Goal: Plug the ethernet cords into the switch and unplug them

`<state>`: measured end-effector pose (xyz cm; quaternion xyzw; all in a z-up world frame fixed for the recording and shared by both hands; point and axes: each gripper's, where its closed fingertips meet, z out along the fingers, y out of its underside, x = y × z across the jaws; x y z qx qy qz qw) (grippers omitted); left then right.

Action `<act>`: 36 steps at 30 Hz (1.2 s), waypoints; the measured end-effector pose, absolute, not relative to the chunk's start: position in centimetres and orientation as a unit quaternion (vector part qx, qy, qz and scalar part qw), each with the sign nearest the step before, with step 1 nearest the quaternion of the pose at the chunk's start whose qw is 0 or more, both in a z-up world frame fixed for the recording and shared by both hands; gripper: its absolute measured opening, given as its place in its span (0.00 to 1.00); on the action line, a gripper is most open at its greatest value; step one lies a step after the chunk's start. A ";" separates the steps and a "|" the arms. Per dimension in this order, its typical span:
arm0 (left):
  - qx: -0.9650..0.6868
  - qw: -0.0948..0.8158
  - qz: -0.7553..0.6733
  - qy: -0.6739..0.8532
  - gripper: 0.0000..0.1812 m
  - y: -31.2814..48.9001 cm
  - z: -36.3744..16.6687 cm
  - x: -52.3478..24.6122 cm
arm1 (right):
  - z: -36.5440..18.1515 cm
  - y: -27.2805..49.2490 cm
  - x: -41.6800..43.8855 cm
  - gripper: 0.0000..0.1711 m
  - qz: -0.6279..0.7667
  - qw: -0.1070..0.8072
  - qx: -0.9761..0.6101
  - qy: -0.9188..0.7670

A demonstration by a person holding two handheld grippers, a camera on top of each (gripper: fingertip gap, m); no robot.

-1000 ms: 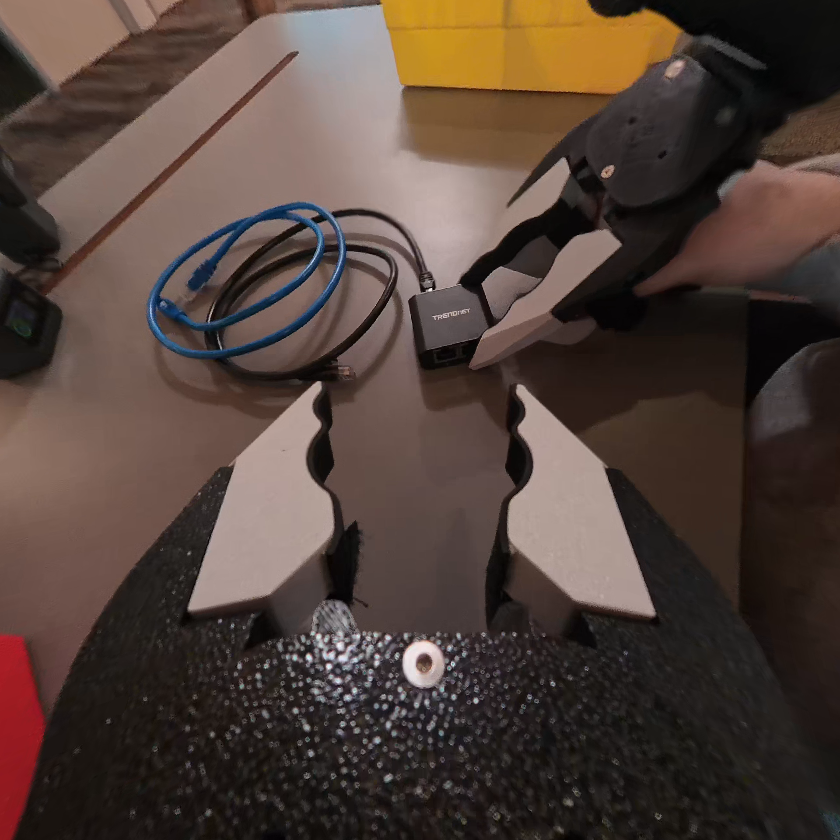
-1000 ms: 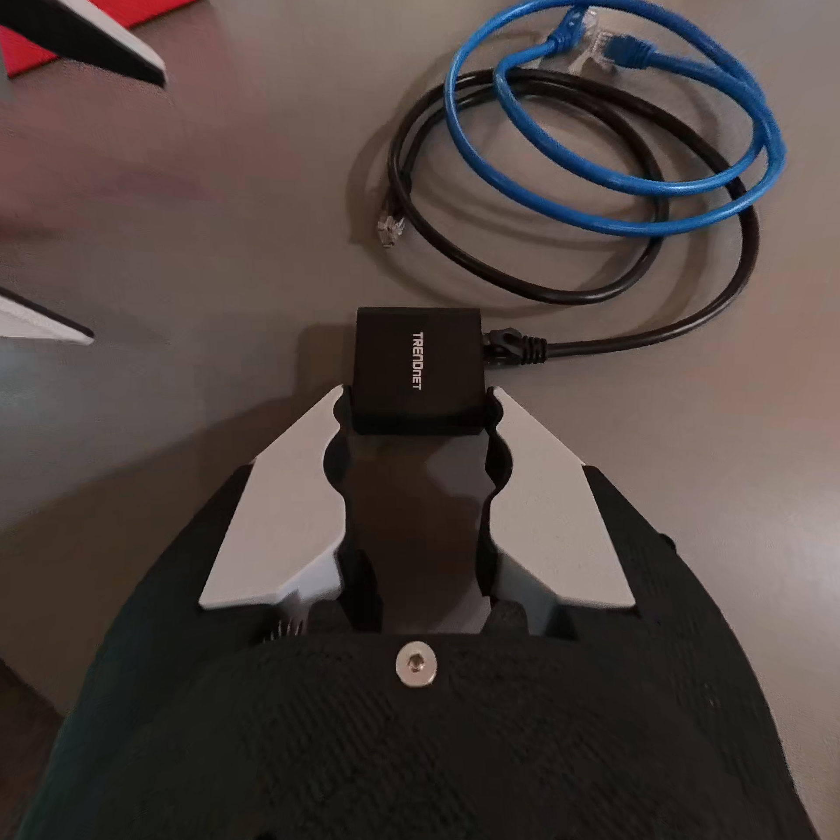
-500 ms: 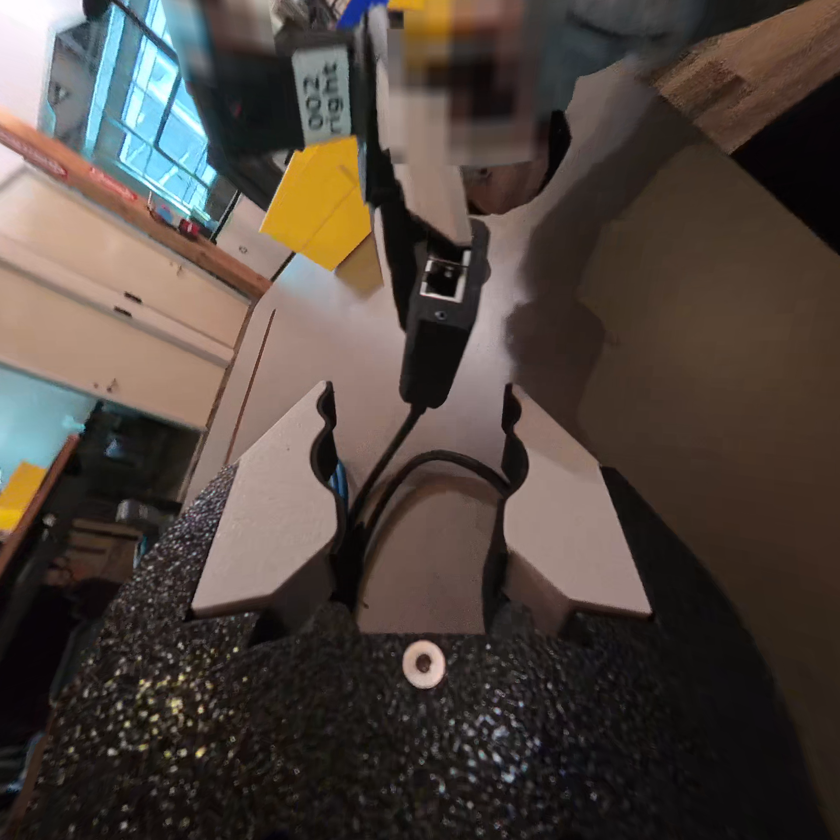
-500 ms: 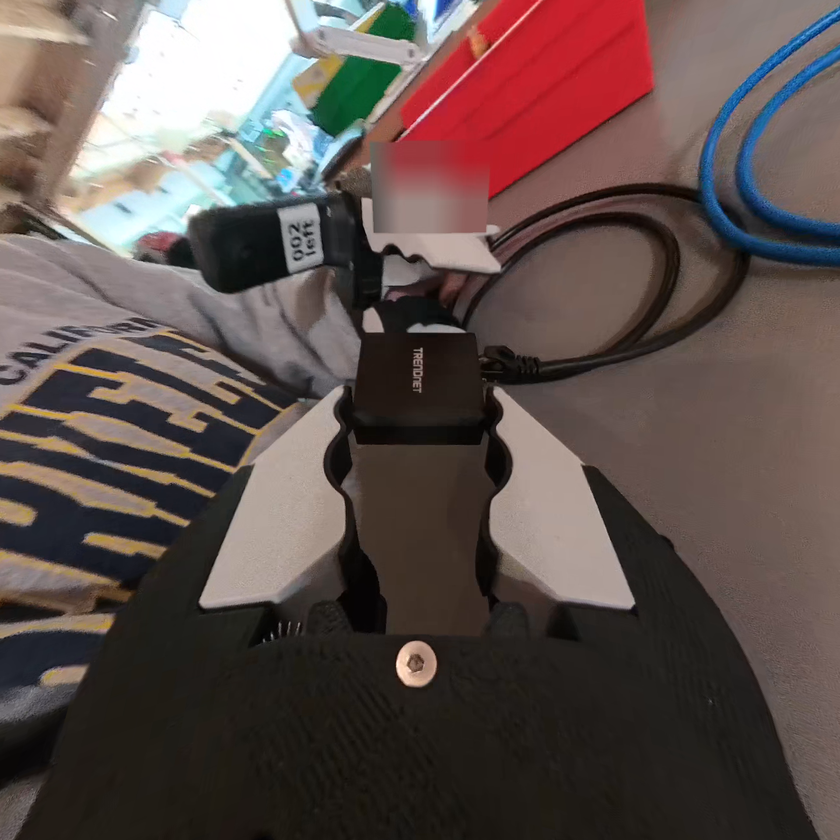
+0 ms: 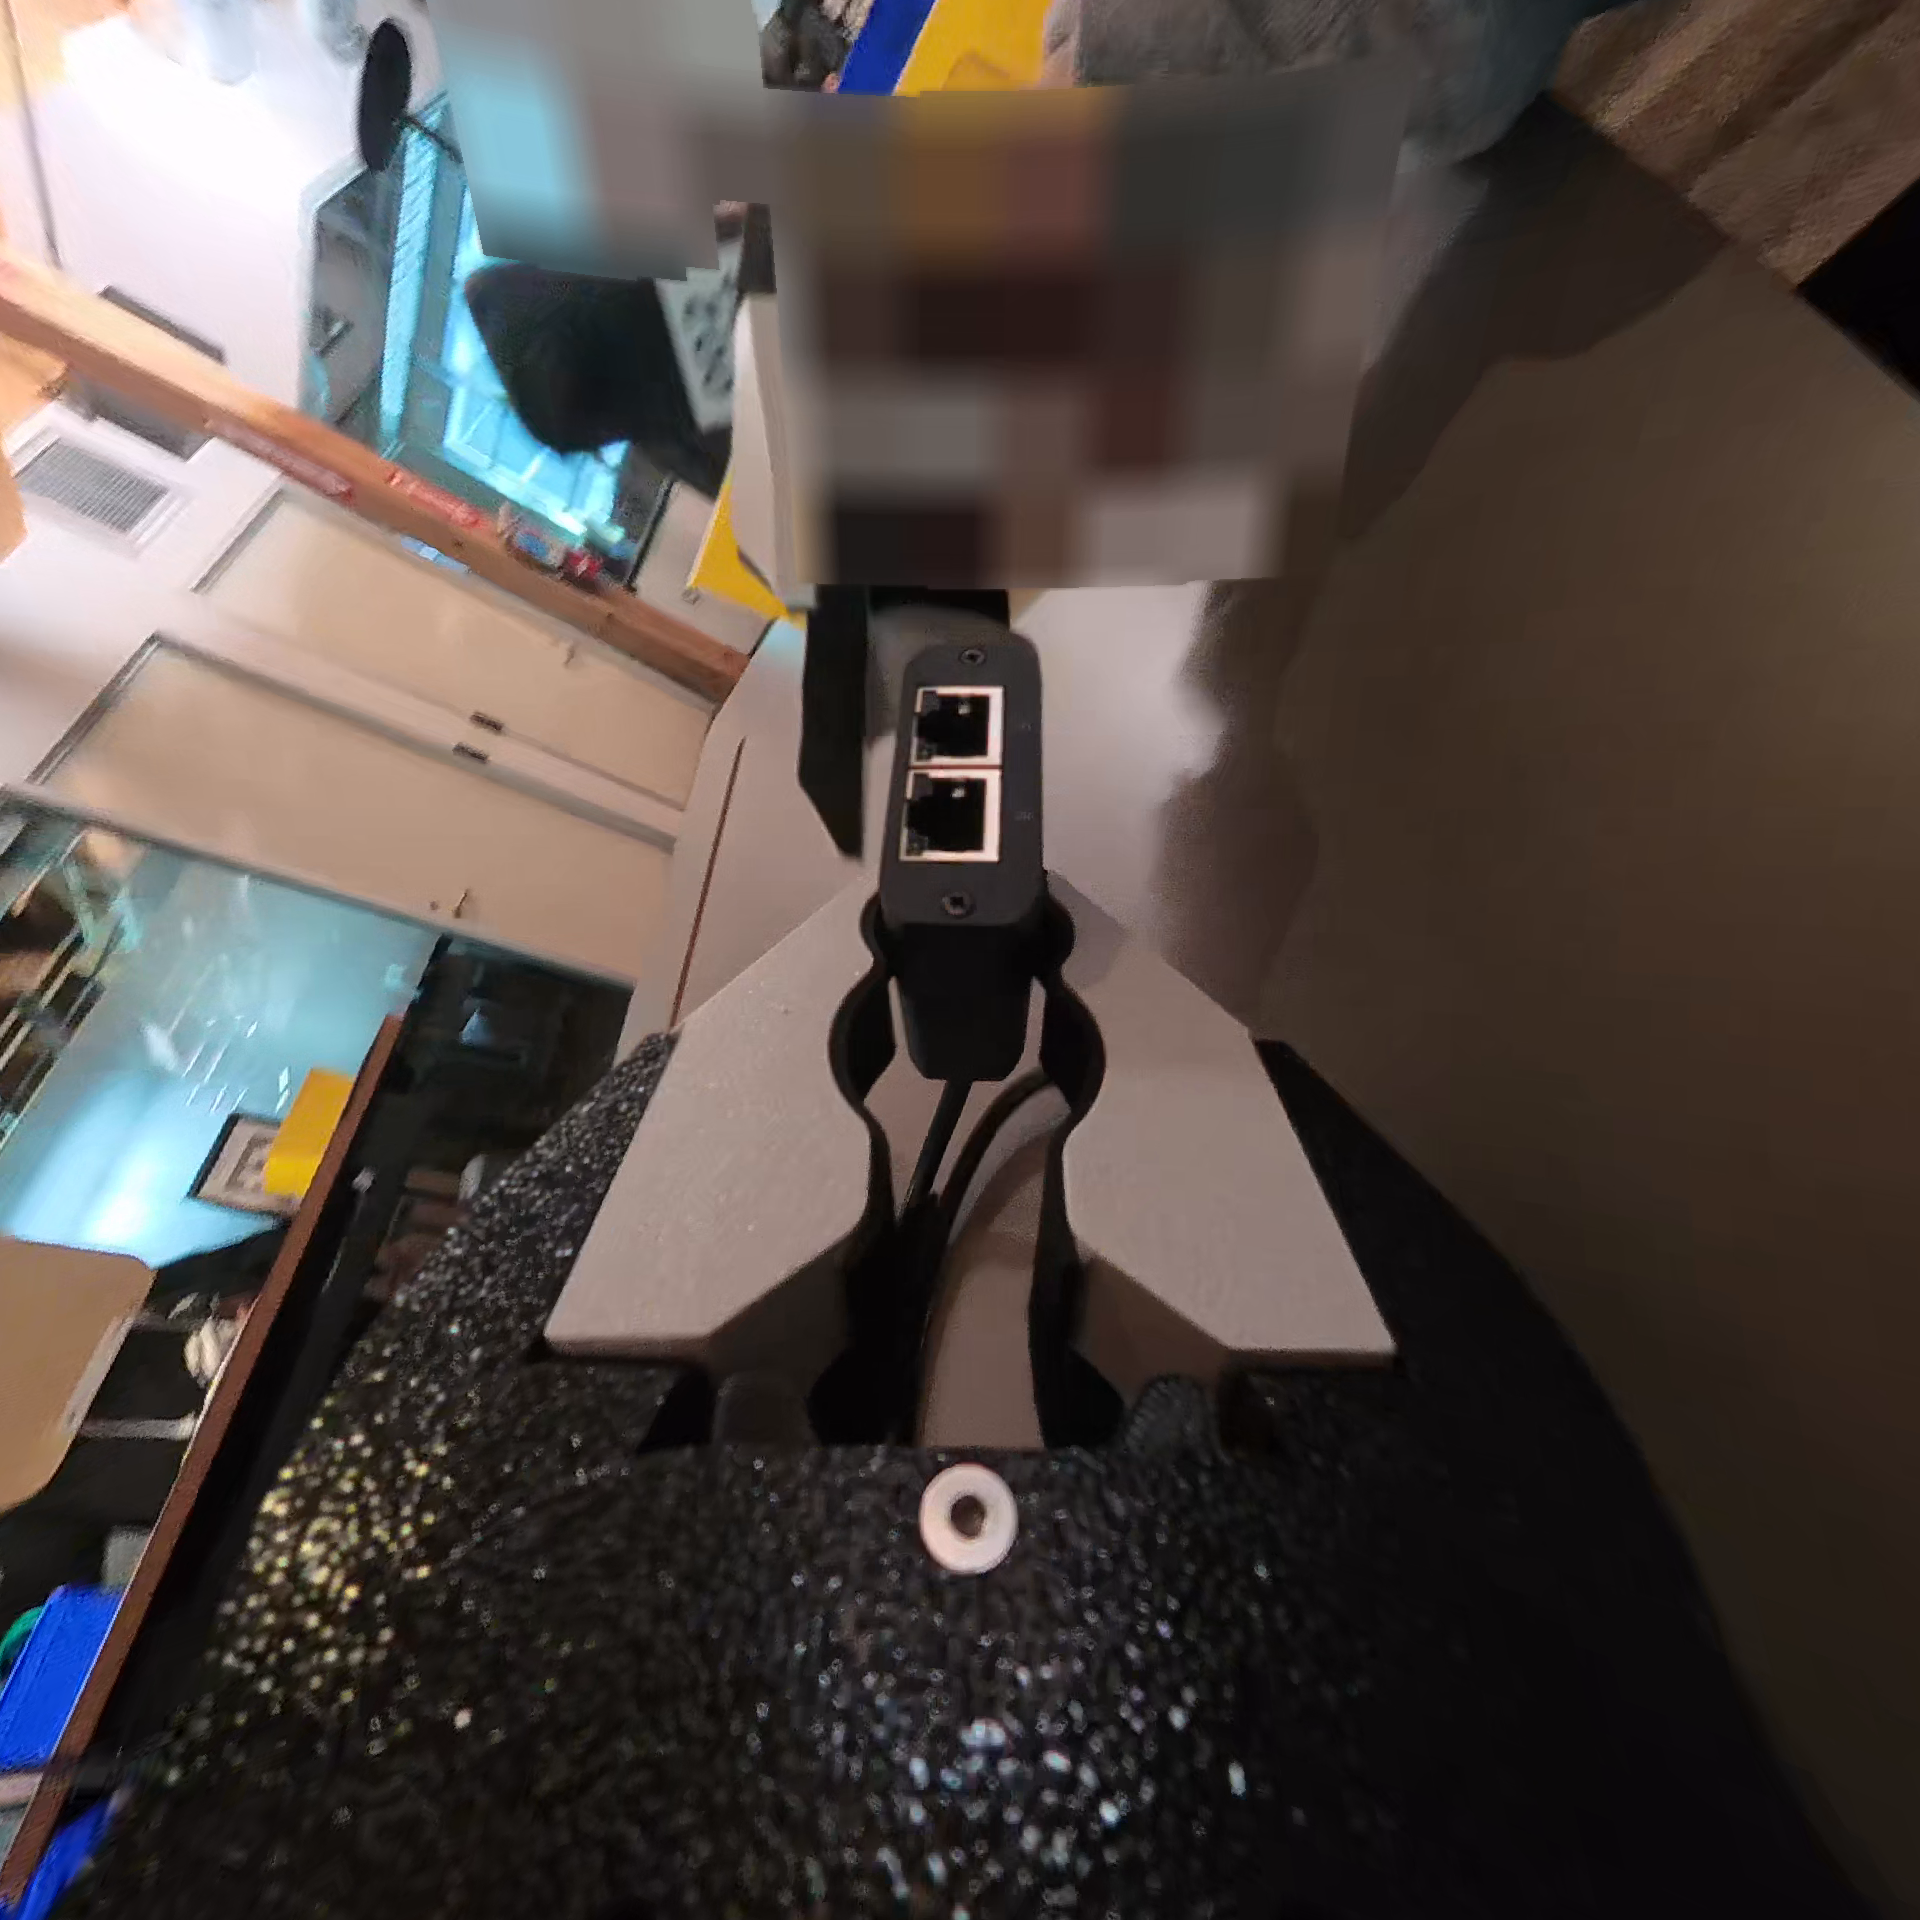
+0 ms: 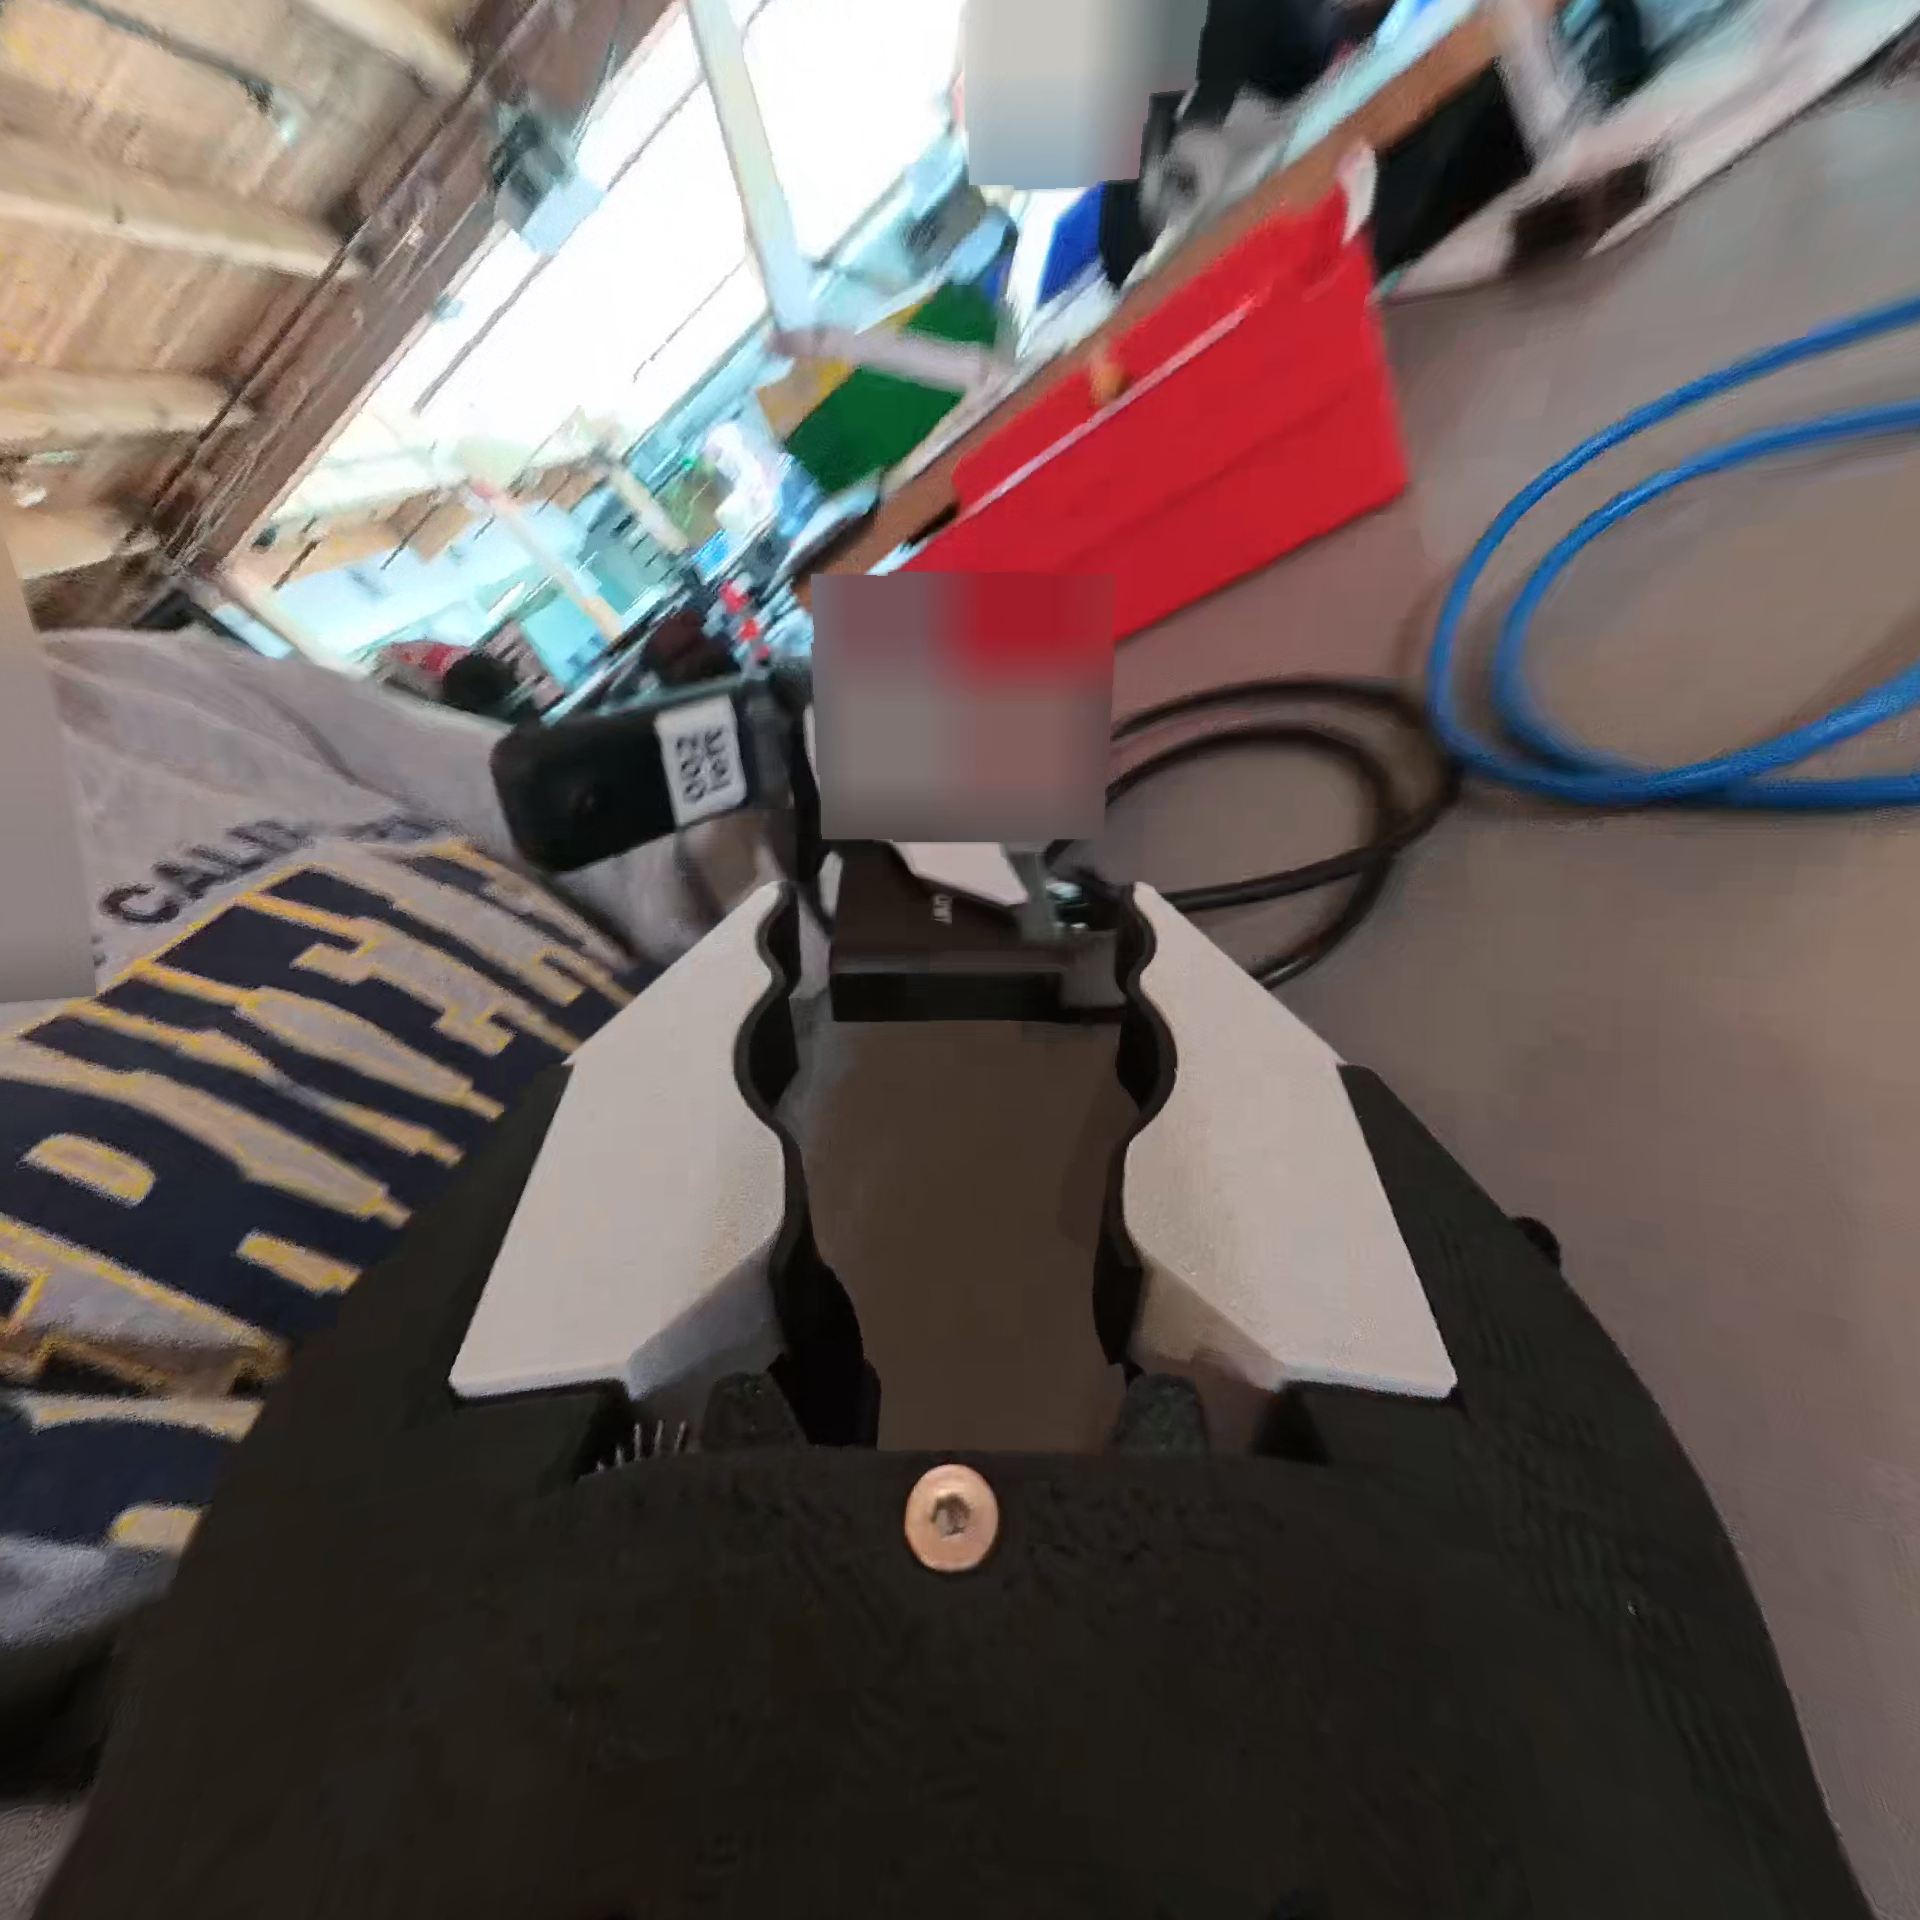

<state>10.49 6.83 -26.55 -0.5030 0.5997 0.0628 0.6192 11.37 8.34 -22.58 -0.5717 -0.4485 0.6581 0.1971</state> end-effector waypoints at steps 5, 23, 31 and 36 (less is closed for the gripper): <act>-0.537 0.662 0.091 0.515 0.12 7.6 -25.0 5.6 | -23.9 15.7 11.0 0.35 0.540 0.341 -0.652 -0.410; -0.585 0.648 0.096 0.478 0.12 9.3 -26.4 3.1 | -31.5 24.4 -1.8 0.22 0.283 0.232 -0.834 -0.412; -0.583 0.652 0.091 0.476 0.12 9.3 -26.1 3.1 | -30.9 24.7 -3.4 0.05 0.252 0.290 -0.804 -0.453; -0.580 0.661 0.096 0.466 0.12 9.4 -25.6 2.9 | -22.1 25.9 -1.3 0.03 0.260 0.425 -0.741 -0.450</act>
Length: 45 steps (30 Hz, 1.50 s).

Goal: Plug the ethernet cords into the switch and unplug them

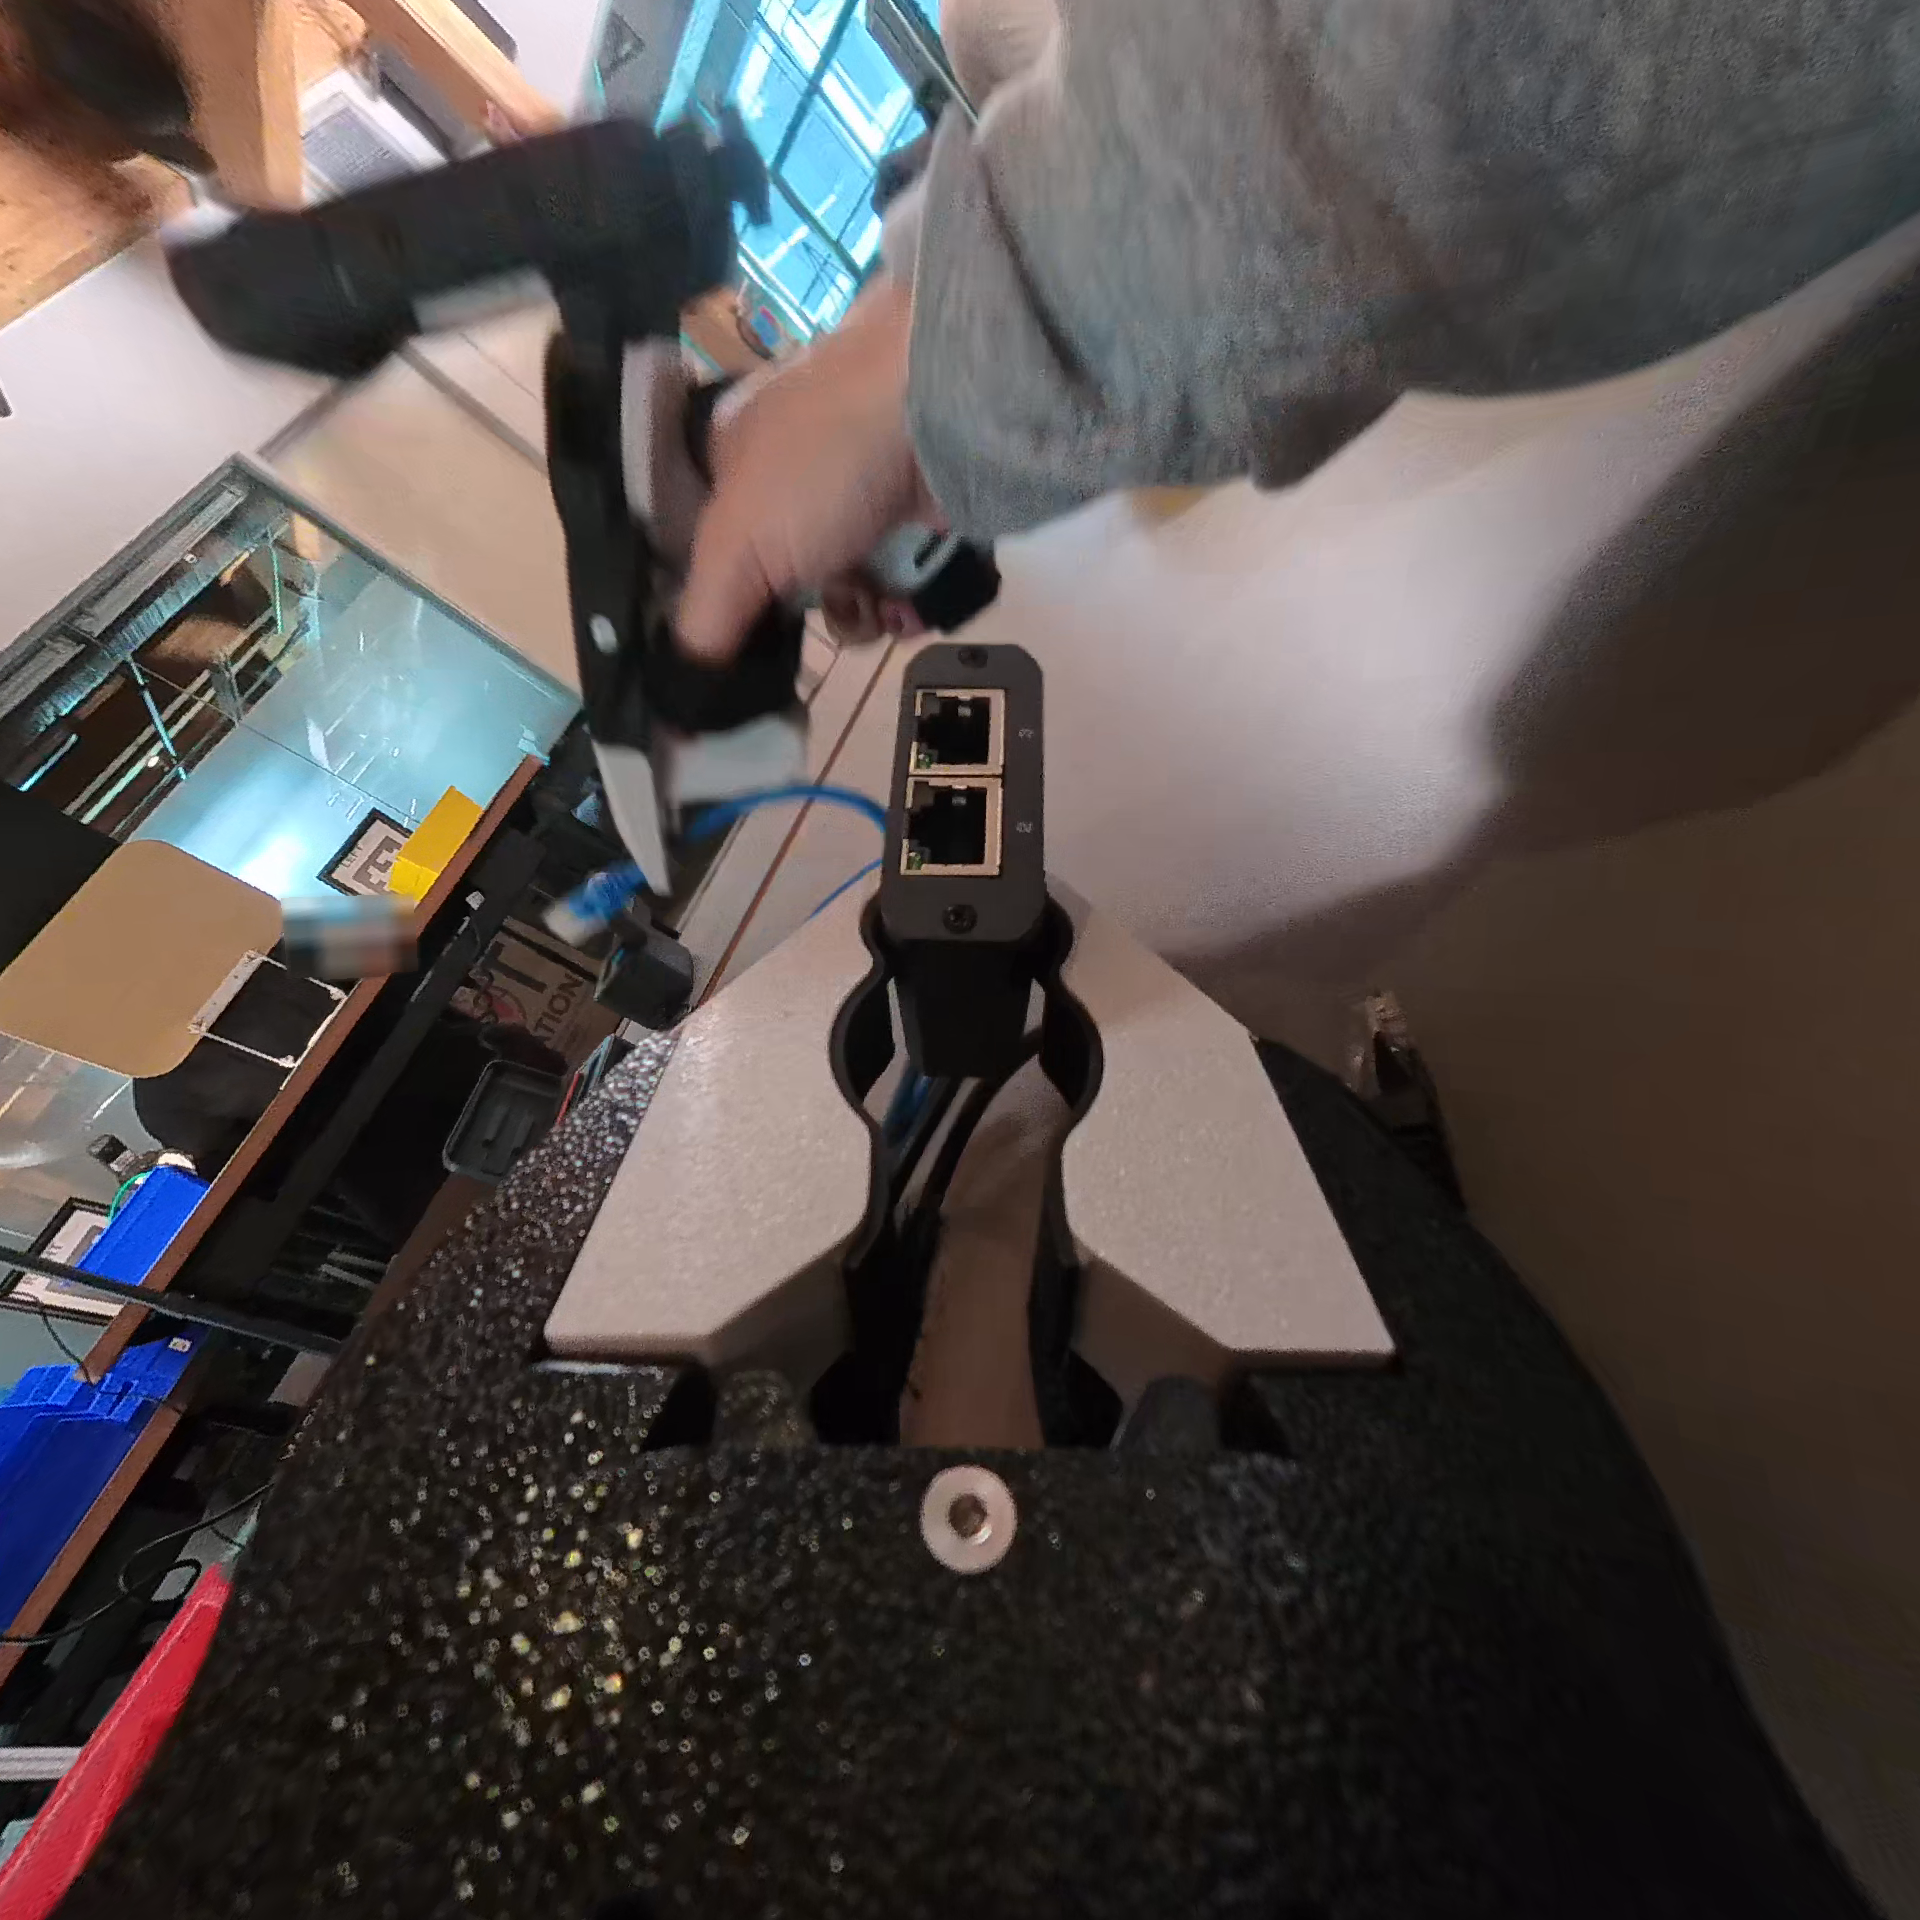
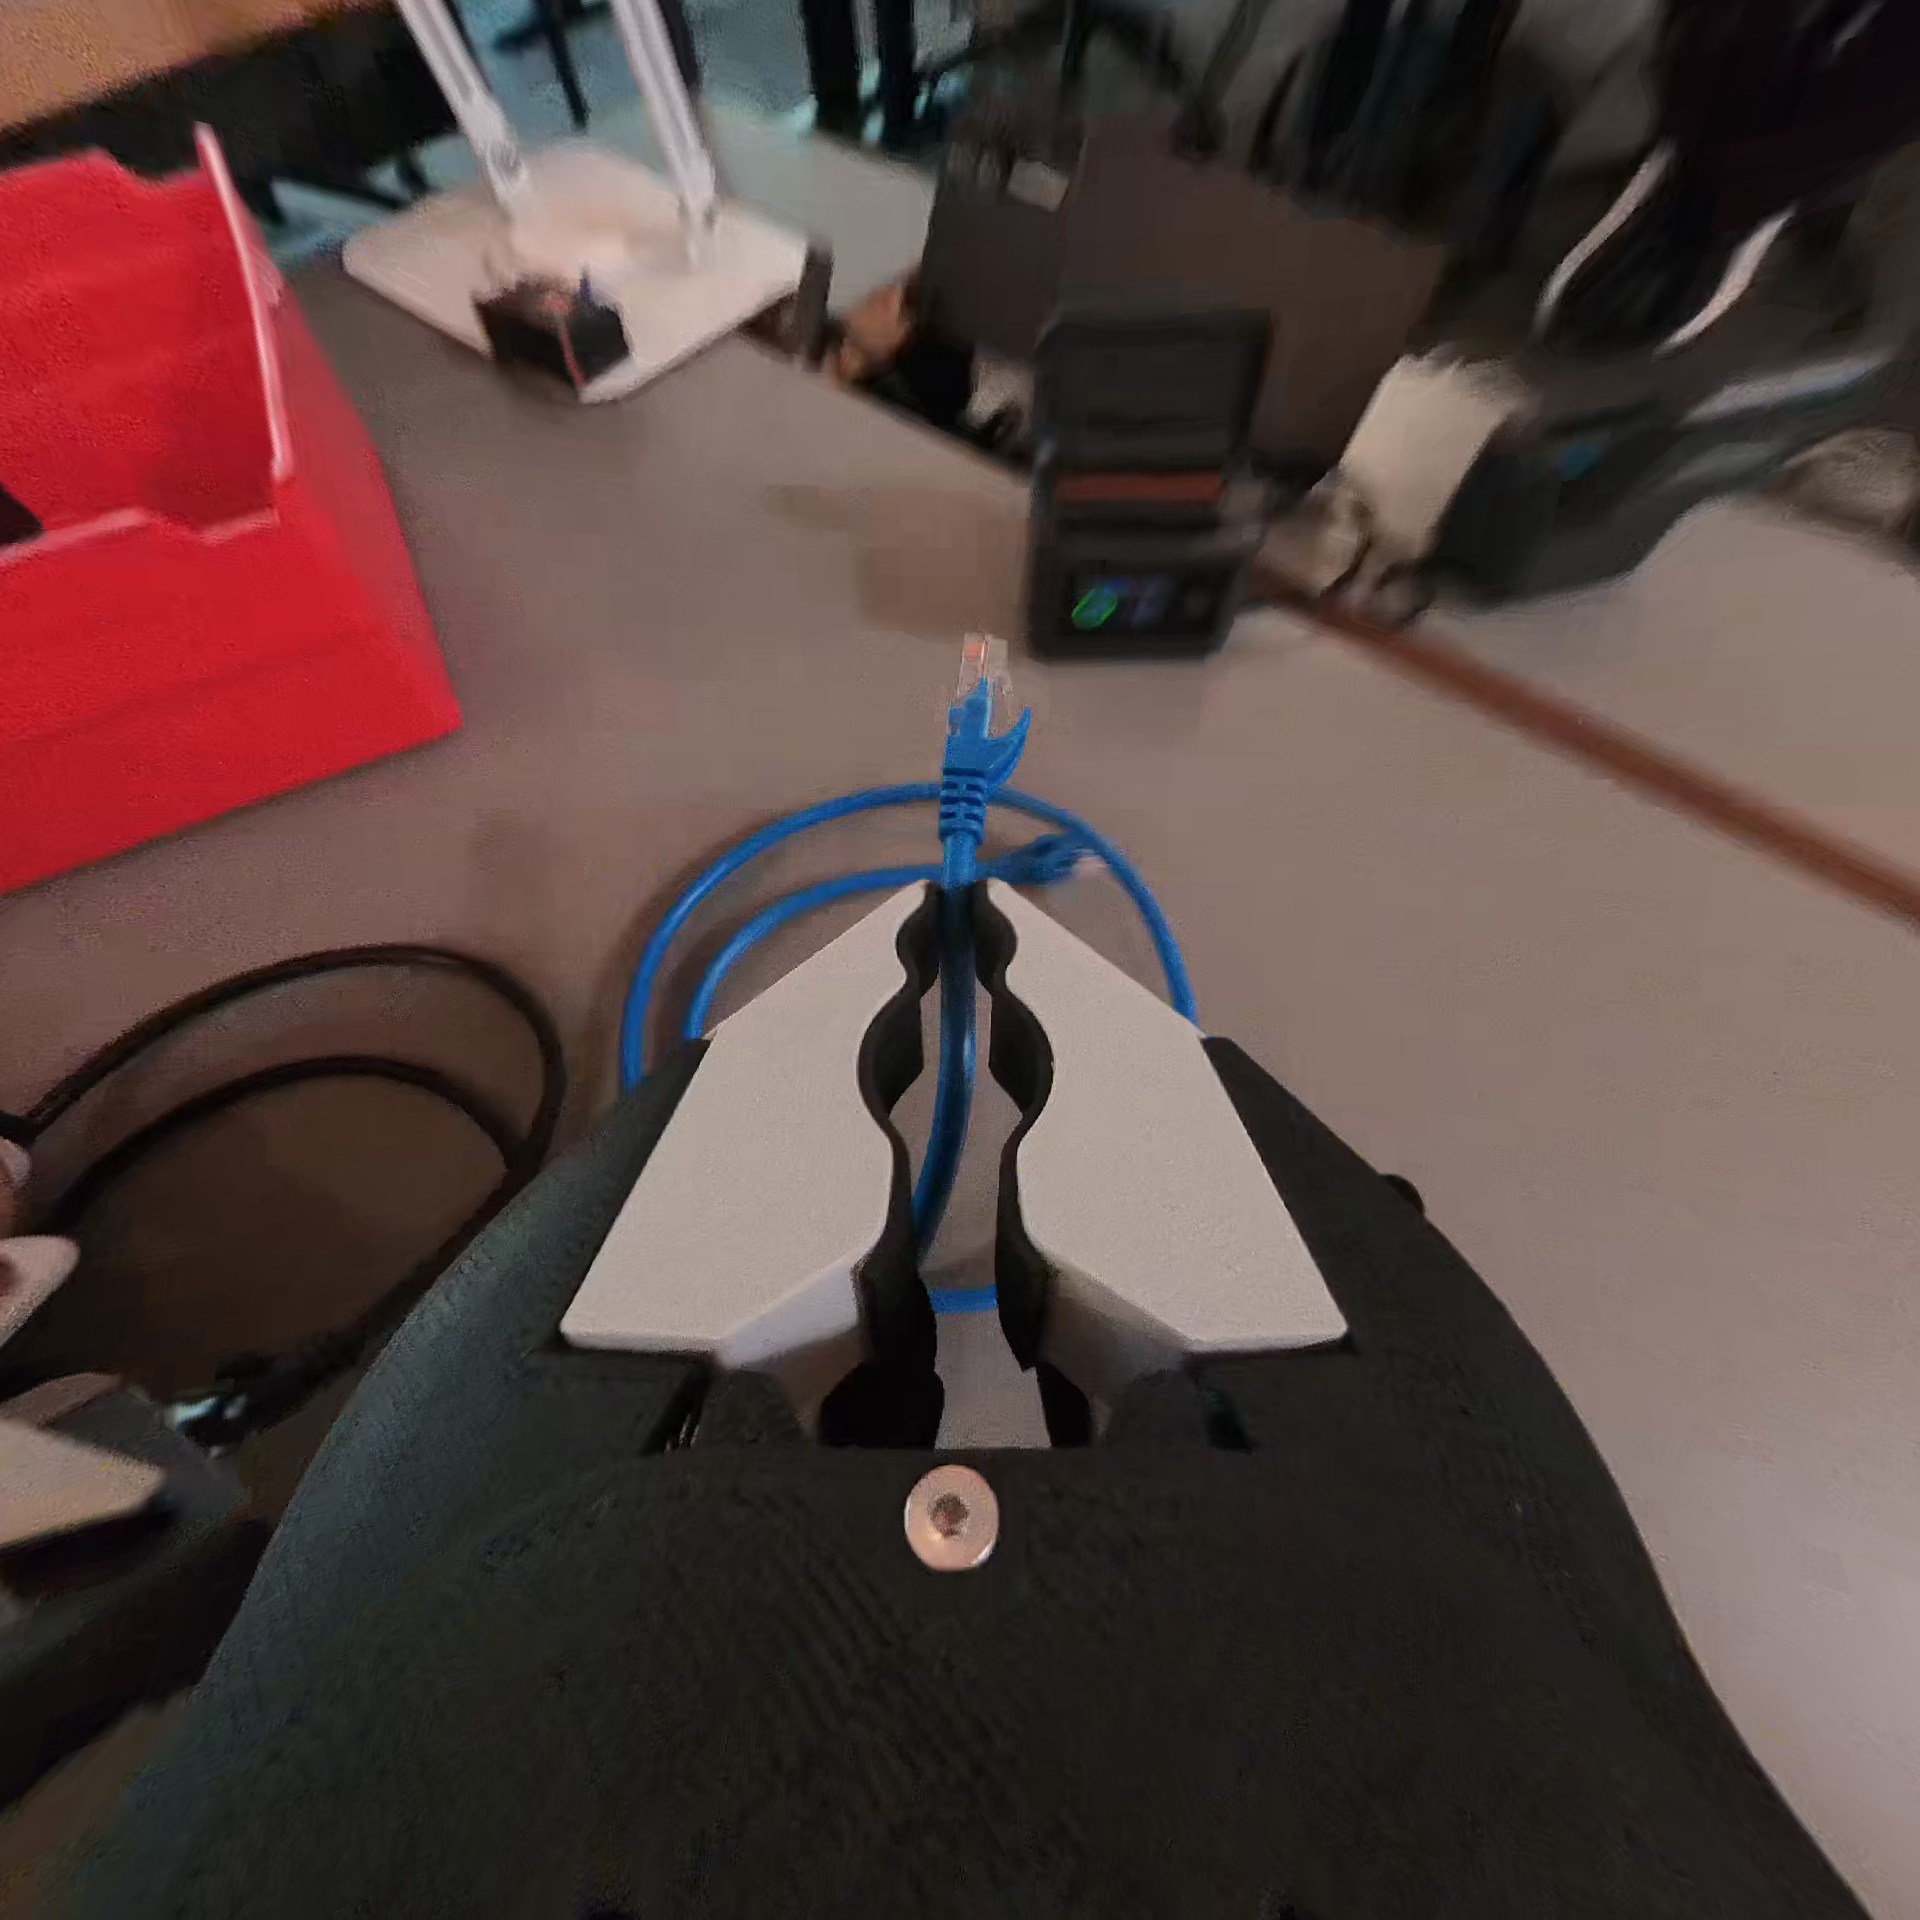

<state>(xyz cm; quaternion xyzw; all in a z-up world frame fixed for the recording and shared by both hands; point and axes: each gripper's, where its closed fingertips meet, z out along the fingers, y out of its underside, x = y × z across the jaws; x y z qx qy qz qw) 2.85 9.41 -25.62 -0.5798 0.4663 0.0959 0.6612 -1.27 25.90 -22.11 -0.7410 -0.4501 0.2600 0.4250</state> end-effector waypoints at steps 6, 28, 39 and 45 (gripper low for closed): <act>-0.599 0.676 0.100 0.417 0.12 10.1 -24.5 1.3 | -10.6 28.3 6.8 0.02 0.147 0.578 -0.662 -0.454; -0.725 0.607 0.173 0.276 0.12 23.0 -26.0 -6.4 | -28.8 20.9 6.5 0.03 0.000 0.470 -0.502 -0.726; -0.728 0.594 0.150 0.306 0.12 22.3 -27.1 -5.5 | -31.7 20.6 4.0 0.10 0.060 0.467 -0.544 -0.695; -0.733 0.592 0.136 0.306 0.12 22.4 -27.2 -5.4 | -31.5 21.5 3.7 0.11 0.085 0.468 -0.583 -0.658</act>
